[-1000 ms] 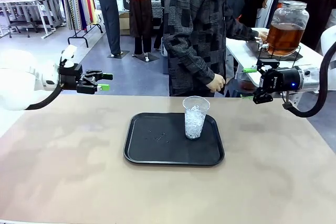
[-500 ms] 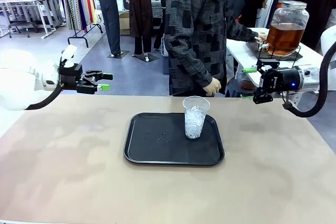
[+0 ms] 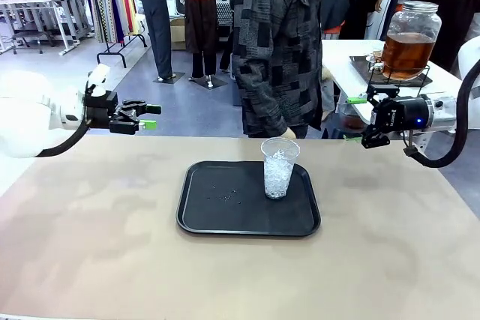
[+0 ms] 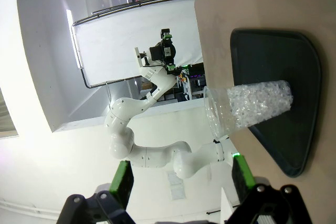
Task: Pour the drink into the iced cup.
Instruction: Pick up the iced cup indicated by the human and present it to them.
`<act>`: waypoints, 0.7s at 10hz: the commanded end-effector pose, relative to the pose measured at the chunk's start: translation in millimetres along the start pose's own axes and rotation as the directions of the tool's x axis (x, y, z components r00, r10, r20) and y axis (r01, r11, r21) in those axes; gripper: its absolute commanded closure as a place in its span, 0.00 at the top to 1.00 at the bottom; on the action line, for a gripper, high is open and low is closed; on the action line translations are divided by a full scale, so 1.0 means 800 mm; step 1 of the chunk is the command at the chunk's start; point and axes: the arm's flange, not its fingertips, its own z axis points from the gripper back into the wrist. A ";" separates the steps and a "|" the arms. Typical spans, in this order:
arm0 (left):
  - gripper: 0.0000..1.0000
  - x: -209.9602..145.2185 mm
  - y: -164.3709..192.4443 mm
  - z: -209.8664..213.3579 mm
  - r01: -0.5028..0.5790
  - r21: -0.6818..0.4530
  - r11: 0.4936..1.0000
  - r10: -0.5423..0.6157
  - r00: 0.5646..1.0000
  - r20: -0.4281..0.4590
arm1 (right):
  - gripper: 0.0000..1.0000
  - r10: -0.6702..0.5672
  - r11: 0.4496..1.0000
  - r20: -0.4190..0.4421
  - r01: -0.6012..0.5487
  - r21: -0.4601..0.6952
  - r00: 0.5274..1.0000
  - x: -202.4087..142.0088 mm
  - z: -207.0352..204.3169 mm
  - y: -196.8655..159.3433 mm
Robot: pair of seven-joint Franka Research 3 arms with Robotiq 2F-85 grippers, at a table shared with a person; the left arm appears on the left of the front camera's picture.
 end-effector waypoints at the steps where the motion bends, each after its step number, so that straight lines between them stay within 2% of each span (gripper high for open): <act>1: 1.00 0.002 0.000 0.000 0.002 0.001 1.000 -0.002 1.000 0.001 | 1.00 0.006 1.000 0.002 -0.006 -0.001 1.000 0.000 0.000 0.001; 7: 1.00 0.002 0.000 0.000 0.002 0.001 1.000 -0.002 1.000 0.001 | 1.00 0.006 1.000 0.002 -0.006 -0.001 1.000 0.000 0.000 0.001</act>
